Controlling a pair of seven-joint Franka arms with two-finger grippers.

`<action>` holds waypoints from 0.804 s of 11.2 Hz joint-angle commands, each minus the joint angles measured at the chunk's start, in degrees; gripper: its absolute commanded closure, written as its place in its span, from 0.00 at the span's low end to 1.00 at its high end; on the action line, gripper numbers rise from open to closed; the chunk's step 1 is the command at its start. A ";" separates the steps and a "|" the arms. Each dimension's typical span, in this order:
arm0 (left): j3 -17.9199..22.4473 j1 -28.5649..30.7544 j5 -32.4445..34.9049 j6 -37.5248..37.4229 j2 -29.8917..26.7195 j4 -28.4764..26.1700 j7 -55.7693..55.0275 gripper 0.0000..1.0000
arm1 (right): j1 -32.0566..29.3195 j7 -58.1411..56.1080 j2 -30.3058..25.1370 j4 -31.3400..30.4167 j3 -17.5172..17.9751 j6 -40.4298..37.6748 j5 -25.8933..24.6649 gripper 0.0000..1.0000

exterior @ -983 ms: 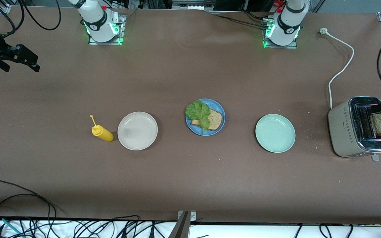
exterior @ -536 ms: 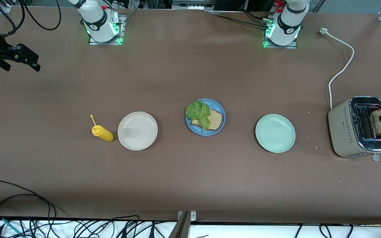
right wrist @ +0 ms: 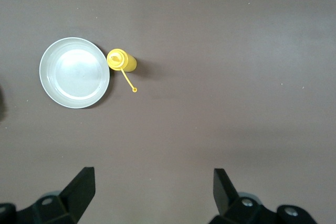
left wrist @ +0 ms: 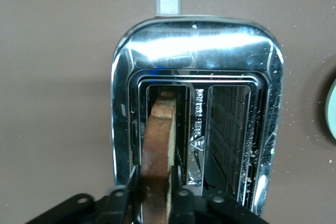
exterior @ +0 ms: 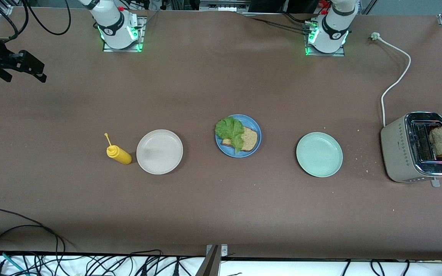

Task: Make sandwich in blue plate with both arms
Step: 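Lower the left gripper onto the bread slice in the toaster, then grasp the bread slice and lift it out with the left gripper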

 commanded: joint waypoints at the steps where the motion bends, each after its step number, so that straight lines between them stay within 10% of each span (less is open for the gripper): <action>1: -0.20 0.26 -1.58 -3.13 0.21 2.33 0.64 1.00 | -0.09 -0.11 0.53 1.73 0.04 -1.39 0.26 0.00; 9: -1.25 -14.82 -1.75 -27.28 -8.14 11.91 0.64 1.00 | 0.00 -0.11 0.44 1.73 0.13 -1.91 0.27 0.00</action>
